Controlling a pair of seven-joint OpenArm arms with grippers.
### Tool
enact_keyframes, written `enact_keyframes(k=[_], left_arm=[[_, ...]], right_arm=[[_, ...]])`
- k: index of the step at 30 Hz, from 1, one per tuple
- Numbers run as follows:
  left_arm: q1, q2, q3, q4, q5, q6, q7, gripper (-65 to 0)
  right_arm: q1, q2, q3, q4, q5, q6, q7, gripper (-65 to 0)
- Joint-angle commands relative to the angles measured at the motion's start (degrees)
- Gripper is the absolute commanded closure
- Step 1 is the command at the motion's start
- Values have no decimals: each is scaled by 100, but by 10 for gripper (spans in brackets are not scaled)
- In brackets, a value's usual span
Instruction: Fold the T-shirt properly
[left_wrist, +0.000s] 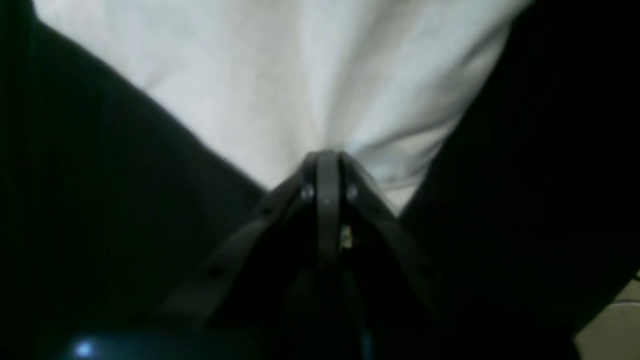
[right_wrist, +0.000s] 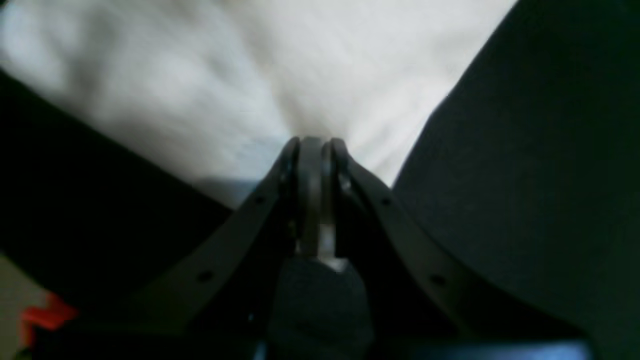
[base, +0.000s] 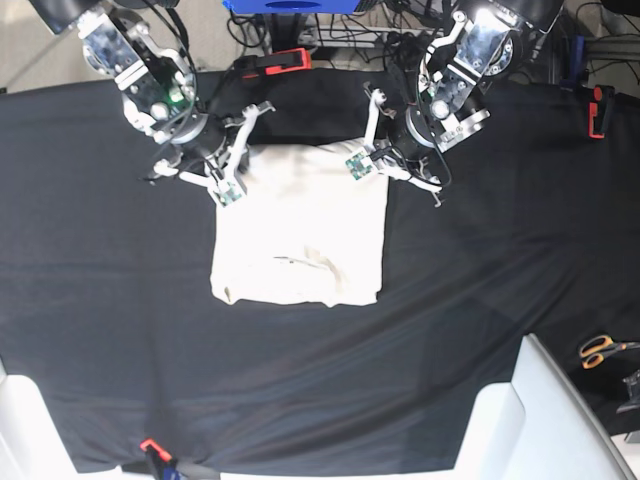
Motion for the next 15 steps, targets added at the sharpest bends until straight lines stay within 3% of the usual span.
enact_keyframes(k=[1,6,11,15], left_arm=[[-12,-119,-206,310,-2,80,-65,0],[515,-145,-971,1198,-19,63,-135,0],[1535,-250,-1402,1734,7,63,-830,0],[2652,-268,-1806,1945,25,72,-1234,0]], right_arm=[[15,96,92,345,-1,22,145,-29],[-389,324,523,1180,-19,13,-49,-29],[-987,755,813,1805,-19,-39,22,-29],[-1919,834,1376,2279,-19,-435,-251,-29]])
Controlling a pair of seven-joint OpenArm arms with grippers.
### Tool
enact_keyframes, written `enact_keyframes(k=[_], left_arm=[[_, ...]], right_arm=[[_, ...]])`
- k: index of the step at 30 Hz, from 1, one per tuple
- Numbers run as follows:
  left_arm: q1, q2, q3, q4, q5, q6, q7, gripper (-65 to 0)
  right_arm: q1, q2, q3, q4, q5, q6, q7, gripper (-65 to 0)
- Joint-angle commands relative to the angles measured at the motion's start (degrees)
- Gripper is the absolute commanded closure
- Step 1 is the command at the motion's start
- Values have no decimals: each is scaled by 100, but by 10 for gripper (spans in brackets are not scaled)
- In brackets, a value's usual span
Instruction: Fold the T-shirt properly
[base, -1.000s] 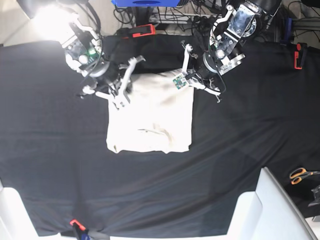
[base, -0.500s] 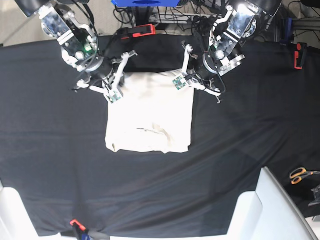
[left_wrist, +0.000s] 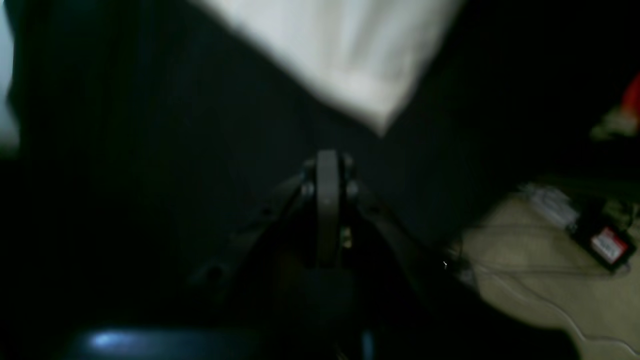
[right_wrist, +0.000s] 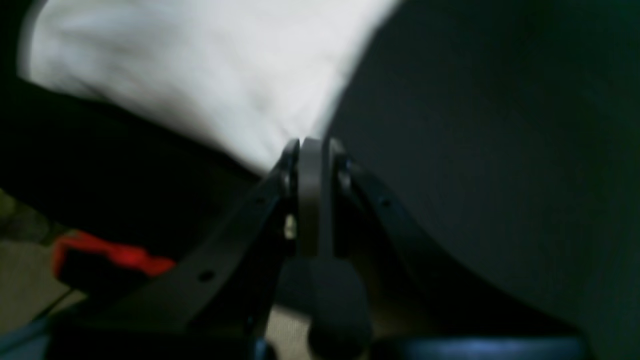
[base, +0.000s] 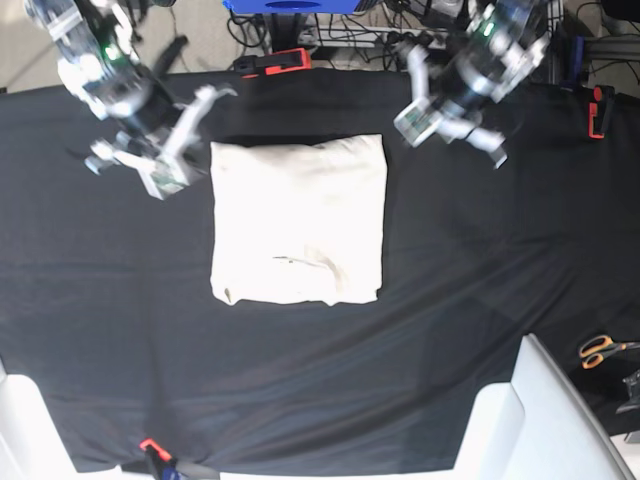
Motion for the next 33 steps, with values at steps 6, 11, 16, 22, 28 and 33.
enact_keyframes(k=[6,11,16,22,28,33], left_arm=[[1527,23,-428,138,-72,39,-673,0],[2292,32,-445,-126,-80,48,-691,0],[2072,111,-146,-1550,-80,320,-708,0],[552,164,979,-4926,-80,1393,-1438,0],[-1321,700,1243,-9119,-80,1735,-3618,0],[-2235,990,1234,-10491,-80,1727,-4515,0]], right_arm=[[-1343,30,603,318,7,-15,-16,-29],[-2380,-190,1025,265,25,-24,-16,-29],[-2521,-630,1034,-852,25,20,-16,-29],[-1281,-841,58,-3665,25,20,37,-29],[-6,-1412,-619,-7234,25,20,1514,-32],[1075,-1887,-681,-10214,25,20,3466,-35]])
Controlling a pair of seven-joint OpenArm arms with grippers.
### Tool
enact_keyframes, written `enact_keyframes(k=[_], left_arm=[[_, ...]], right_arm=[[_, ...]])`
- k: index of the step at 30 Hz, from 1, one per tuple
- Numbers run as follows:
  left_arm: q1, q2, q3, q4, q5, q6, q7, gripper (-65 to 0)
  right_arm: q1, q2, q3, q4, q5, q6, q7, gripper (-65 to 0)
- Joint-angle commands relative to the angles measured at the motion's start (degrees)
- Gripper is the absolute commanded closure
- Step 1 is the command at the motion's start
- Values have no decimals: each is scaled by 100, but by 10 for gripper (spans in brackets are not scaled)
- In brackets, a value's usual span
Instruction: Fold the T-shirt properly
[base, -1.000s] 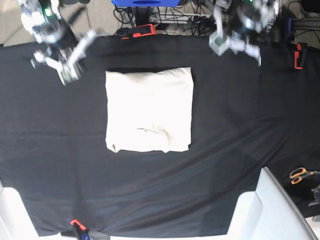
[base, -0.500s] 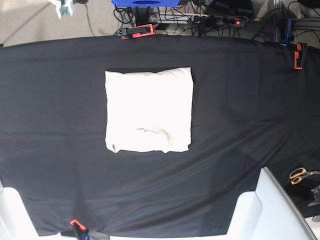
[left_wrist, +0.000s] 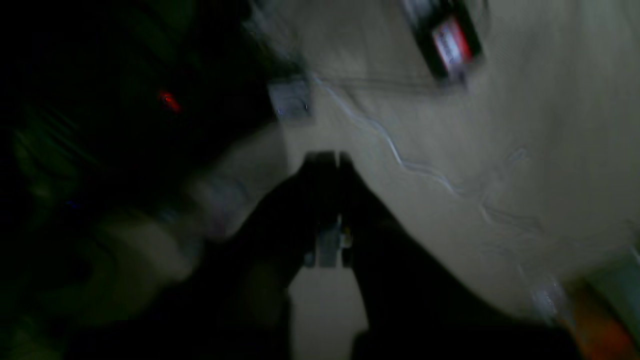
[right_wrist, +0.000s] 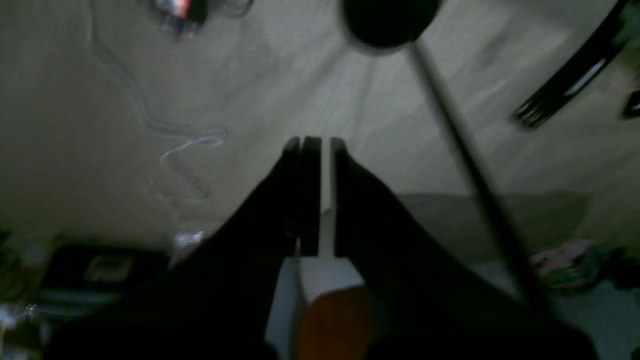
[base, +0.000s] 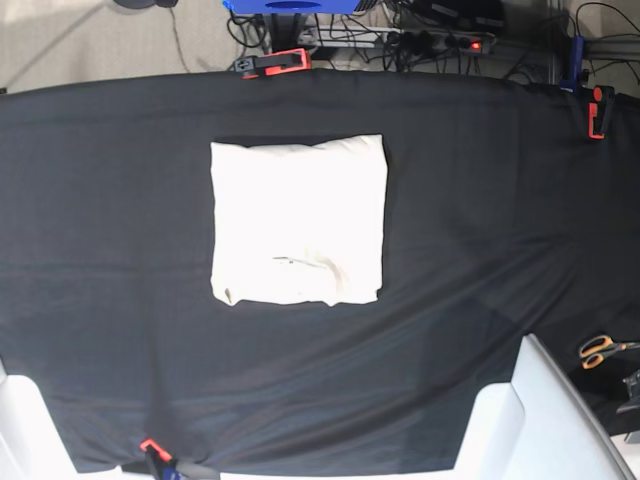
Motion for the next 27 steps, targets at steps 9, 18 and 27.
enact_keyframes(k=[9,18,27], left_arm=[[-354,354,3,187,18,-22,518,0],[-495,336,-5,196,18,-22,553,0],[-512,319,3,187,18,-22,579,0]], right_arm=[[251,127,8,-333,-8,-59,764,-35],[339,-286,17,-306,1,-68,764,-35],[462,-348,17,-306,1,-68,764,-35]])
